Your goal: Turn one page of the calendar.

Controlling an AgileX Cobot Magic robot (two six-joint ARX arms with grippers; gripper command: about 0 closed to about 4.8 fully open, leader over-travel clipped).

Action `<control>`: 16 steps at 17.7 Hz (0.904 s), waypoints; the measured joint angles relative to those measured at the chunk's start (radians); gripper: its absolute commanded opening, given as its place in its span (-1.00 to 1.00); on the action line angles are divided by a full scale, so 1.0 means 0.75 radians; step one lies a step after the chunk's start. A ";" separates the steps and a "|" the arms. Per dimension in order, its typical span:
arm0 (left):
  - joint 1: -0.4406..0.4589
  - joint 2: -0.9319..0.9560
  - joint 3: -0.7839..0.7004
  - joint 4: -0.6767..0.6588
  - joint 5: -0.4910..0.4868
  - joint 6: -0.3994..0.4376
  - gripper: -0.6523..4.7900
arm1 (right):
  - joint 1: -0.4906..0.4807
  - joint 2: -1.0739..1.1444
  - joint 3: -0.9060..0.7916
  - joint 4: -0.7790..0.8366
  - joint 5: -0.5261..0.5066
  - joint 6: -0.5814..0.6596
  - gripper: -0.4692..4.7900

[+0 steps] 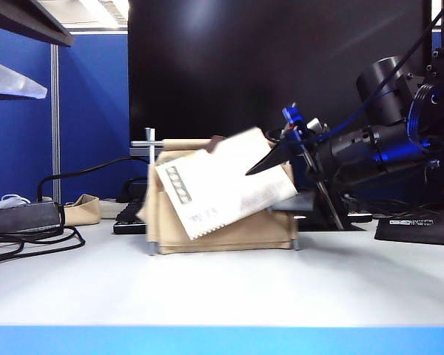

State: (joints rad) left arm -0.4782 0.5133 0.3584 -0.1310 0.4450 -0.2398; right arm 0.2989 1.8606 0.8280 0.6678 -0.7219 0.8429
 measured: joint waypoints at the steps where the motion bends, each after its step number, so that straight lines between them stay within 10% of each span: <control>1: 0.000 0.000 0.000 0.000 -0.001 0.000 0.51 | 0.000 0.000 0.000 0.034 -0.031 0.000 -0.13; 5: 0.000 -0.001 0.000 0.000 -0.001 0.001 0.51 | 0.003 -0.001 0.001 0.259 -0.102 0.117 -0.67; 16: 0.000 -0.001 0.000 0.001 -0.030 0.030 0.49 | 0.151 -0.001 0.000 0.602 -0.260 0.403 -0.85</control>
State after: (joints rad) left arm -0.4782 0.5129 0.3584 -0.1307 0.4225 -0.2172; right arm 0.4122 1.8599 0.8280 1.1194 -0.9169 1.1454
